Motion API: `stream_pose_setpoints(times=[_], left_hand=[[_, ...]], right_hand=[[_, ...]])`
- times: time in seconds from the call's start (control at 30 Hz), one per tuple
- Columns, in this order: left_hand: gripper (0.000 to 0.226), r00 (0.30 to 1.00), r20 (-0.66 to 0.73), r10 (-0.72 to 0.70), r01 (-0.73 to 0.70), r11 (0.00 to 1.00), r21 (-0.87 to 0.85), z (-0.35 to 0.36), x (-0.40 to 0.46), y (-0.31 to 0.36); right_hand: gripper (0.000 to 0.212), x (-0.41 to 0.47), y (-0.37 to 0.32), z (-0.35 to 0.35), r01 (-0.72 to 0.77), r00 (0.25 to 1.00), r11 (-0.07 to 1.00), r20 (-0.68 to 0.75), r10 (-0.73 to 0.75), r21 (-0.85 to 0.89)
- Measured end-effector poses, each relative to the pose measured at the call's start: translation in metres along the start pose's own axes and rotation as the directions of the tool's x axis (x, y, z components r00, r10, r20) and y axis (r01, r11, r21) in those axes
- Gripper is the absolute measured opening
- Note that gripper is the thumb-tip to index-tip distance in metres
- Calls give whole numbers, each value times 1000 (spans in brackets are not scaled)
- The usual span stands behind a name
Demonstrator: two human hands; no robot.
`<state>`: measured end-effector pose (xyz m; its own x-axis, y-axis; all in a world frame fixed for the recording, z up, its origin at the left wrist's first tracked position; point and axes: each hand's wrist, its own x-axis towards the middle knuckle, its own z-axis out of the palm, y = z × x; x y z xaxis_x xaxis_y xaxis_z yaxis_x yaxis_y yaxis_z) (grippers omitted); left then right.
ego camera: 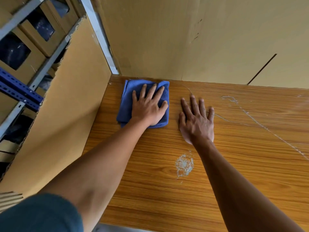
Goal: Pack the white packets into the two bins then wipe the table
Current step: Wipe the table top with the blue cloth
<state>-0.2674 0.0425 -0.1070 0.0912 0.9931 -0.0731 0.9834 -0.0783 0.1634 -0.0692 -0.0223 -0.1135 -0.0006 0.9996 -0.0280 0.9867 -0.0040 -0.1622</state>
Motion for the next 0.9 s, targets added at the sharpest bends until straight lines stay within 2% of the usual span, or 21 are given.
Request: stream_pose_setpoints(times=[0.13,0.37,0.6,0.8,0.9], left_hand=[[71,998,21,-59,60,998,-35,-5,28,9],[73,999,-40,-2,2,1000,-6,10,-54,9],[71,995,32,-97,98,995,-36,-5,29,0],[73,994,-48,-94,94,996,-7,6,-44,-5],[75,992,-25,-123,123,992,-4,2,-32,-9]], right_hand=[[61,-1,0,-1,1,1000,1000,-9,-1,-3],[60,-2,0,-2,3,1000,1000,5,-3,3],[60,-1,1,0,10,1000,1000,-10,-10,-3],[61,-1,1,0,16,1000,1000,-17,-16,8],[61,-1,2,0,15,1000,1000,-10,-15,8]])
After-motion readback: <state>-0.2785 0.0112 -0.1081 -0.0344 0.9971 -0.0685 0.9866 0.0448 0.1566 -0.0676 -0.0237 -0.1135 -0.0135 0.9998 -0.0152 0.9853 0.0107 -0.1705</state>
